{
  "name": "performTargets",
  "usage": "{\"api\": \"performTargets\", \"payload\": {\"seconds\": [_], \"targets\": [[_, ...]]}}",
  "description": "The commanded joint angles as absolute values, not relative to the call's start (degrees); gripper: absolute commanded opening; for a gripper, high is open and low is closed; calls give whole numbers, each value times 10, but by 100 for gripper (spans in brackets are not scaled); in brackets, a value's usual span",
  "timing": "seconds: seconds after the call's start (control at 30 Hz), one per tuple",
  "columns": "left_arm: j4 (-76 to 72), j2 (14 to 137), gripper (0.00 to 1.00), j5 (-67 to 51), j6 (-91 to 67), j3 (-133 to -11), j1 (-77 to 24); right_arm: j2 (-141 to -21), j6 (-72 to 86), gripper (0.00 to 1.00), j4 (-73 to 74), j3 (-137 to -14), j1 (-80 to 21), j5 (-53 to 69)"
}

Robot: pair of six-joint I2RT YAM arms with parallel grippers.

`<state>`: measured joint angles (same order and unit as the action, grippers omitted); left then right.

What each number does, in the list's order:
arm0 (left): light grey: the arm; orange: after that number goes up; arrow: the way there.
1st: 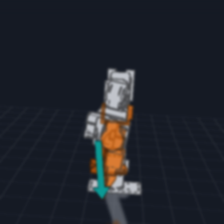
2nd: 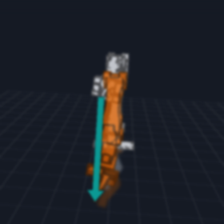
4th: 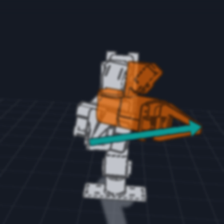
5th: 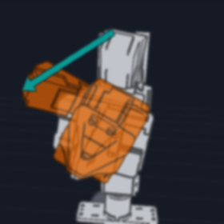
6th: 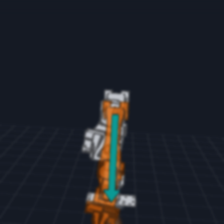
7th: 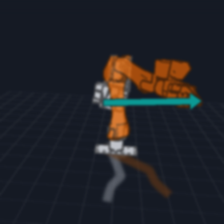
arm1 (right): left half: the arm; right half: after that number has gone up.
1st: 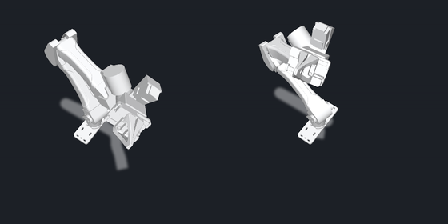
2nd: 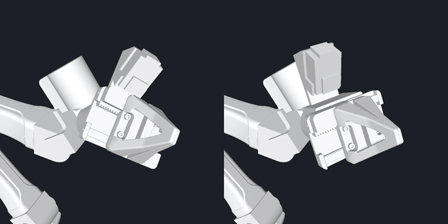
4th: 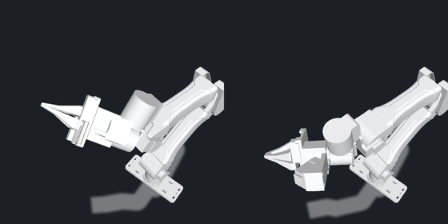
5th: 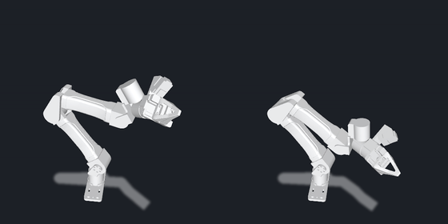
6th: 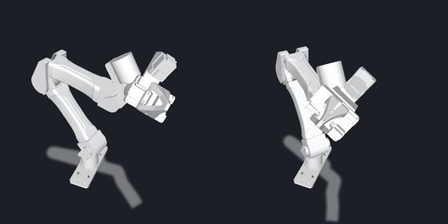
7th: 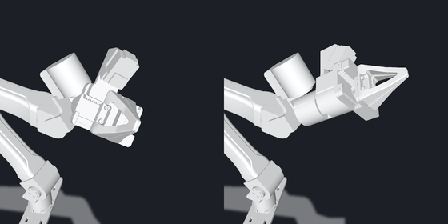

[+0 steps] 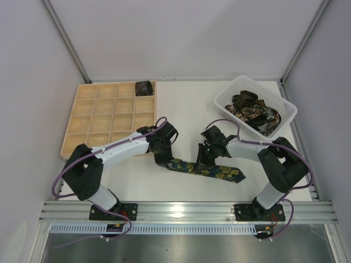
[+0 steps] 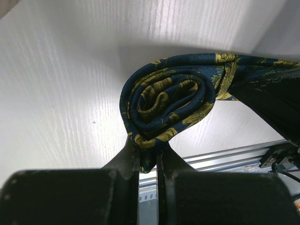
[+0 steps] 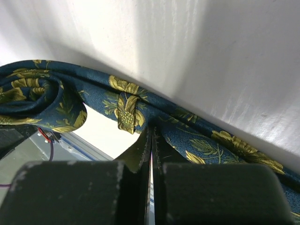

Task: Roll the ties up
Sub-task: Roll the tie

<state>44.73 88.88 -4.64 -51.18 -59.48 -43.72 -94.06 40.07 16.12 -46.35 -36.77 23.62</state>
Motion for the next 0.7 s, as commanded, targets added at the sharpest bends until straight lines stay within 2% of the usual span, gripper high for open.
{"api": "performTargets", "payload": {"seconds": [0.0,0.17,0.3,0.67], "targets": [[468,896,0,-33,-514,-610,-437,-921,405,0,175,-475,-381,216],[483,913,0,-23,-502,-628,-444,-925,384,0,212,-552,-387,221],[493,921,1,-8,-506,-637,-455,-956,392,0,186,-581,-392,257],[519,939,0,17,-520,-665,-463,-1009,436,0,136,-597,-421,284]]}}
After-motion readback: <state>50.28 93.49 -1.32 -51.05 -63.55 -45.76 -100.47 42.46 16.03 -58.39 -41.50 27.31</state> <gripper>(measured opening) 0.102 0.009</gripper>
